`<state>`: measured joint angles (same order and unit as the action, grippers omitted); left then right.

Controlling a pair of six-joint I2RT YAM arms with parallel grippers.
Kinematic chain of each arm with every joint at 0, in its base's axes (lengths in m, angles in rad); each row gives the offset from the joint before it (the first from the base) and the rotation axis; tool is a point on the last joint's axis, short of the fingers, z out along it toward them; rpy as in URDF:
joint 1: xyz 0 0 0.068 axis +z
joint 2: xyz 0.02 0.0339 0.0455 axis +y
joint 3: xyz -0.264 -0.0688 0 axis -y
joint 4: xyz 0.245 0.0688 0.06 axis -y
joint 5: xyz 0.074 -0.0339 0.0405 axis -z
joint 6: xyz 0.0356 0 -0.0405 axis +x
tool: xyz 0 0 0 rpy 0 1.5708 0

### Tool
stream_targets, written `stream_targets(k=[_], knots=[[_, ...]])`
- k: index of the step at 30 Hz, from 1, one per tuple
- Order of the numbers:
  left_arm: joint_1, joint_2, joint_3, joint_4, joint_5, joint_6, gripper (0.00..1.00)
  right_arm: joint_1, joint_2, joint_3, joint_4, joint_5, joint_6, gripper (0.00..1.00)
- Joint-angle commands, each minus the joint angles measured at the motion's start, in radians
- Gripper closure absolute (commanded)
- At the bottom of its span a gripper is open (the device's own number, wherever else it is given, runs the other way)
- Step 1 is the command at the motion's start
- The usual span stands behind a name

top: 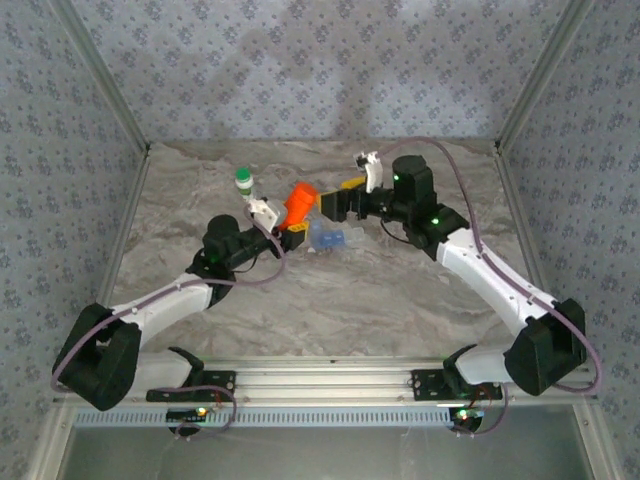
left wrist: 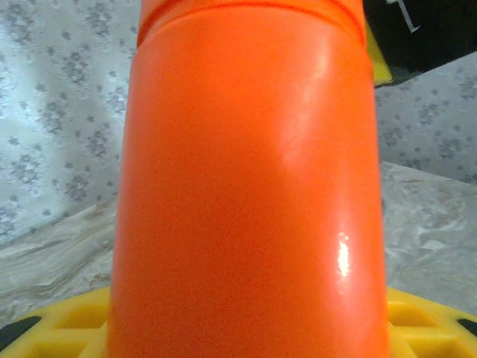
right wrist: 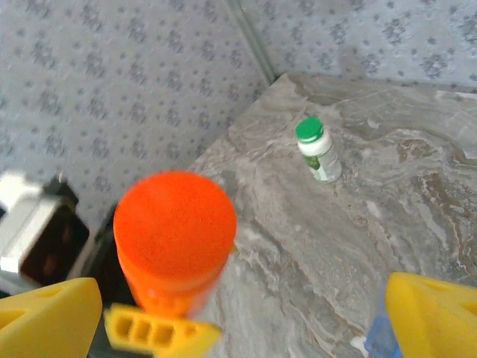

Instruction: Sort the pills into containers

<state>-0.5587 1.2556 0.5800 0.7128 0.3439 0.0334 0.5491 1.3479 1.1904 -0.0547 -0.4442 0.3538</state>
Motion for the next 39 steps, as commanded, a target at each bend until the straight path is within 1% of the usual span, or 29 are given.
stream_targets(k=[1, 2, 5, 8, 11, 15, 27, 29, 35, 37, 39], knots=[[-0.039, 0.014, 0.038, 0.015, -0.164, 0.04, 1.0, 0.071, 0.031, 0.126, -0.054, 0.233, 0.133, 0.02], [-0.048, 0.02, 0.04, 0.013, -0.185, 0.046, 1.0, 0.079, 0.045, 0.147, -0.073, 0.266, 0.167, 0.03], [-0.058, 0.034, 0.047, 0.013, -0.232, 0.049, 1.0, 0.078, 0.096, 0.2, -0.131, 0.292, 0.243, 0.07], [-0.06, 0.044, 0.052, 0.017, -0.264, 0.045, 1.0, 0.074, 0.152, 0.257, -0.204, 0.289, 0.267, 0.12], [-0.062, 0.05, 0.052, 0.024, -0.27, 0.045, 1.0, 0.079, 0.199, 0.295, -0.247, 0.257, 0.3, 0.13], [-0.067, 0.059, 0.054, 0.025, -0.268, 0.051, 1.0, 0.087, 0.231, 0.305, -0.248, 0.224, 0.318, 0.15], [-0.083, 0.078, 0.055, 0.037, -0.281, 0.057, 1.0, 0.108, 0.295, 0.329, -0.241, 0.196, 0.32, 0.18], [-0.083, 0.079, 0.055, 0.037, -0.281, 0.056, 1.0, 0.111, 0.299, 0.327, -0.237, 0.204, 0.318, 0.22], [-0.087, 0.071, 0.052, 0.038, -0.283, 0.055, 1.0, 0.111, 0.284, 0.294, -0.204, 0.22, 0.318, 0.39], [-0.087, 0.071, 0.052, 0.039, -0.282, 0.055, 1.0, 0.111, 0.276, 0.278, -0.19, 0.224, 0.318, 0.43], [-0.087, 0.071, 0.051, 0.04, -0.28, 0.054, 1.0, 0.11, 0.267, 0.258, -0.174, 0.222, 0.314, 0.5]])
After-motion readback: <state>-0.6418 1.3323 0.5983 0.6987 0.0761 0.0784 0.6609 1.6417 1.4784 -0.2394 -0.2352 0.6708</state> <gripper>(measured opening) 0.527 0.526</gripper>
